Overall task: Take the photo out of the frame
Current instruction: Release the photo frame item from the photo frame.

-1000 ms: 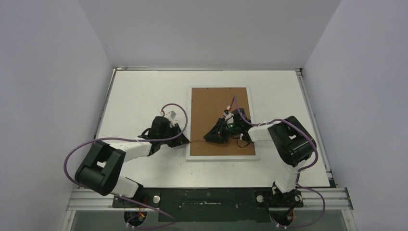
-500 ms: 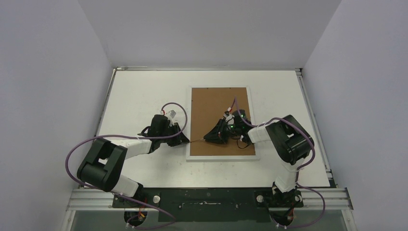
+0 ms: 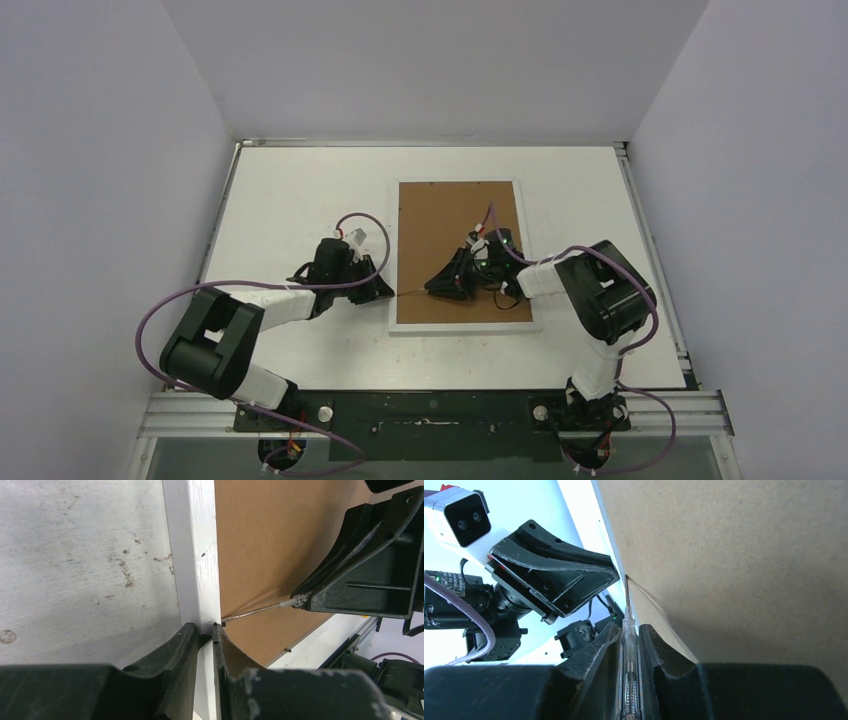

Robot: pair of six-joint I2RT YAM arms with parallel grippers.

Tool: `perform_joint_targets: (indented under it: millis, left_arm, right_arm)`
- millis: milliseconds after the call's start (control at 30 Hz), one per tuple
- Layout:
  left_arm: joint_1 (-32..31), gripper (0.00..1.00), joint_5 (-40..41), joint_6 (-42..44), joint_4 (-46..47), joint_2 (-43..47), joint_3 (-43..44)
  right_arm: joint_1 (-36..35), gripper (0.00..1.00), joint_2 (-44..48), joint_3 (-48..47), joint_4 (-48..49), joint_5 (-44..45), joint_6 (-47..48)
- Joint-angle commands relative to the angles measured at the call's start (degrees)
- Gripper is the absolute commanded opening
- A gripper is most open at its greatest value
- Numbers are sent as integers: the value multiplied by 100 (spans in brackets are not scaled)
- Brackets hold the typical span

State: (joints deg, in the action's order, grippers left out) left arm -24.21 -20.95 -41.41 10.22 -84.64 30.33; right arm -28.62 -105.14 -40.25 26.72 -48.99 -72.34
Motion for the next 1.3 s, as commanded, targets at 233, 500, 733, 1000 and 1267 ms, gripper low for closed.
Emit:
perform_joint_targets:
  millis: [233,500,733,1000,1267]
  left_arm:
    - [-87,10,202,119,-42,-83,120]
    - [-86,15,79,113,-20,52,96]
    - [-85,18,-11,97,45,-41,81]
    - [-88,18,-58,104,94,-119,87]
    - [-84,17,-62,97,115,-123,91]
  right_arm:
    - [374,5,377,252,-1030,163,866]
    - [215,5,183,188,-715,66,628]
    - [42,5,2,97,-470,126,344]
    - [115,5,28,118,-557,284,275]
    - [297,5,104,214,-880,360,140]
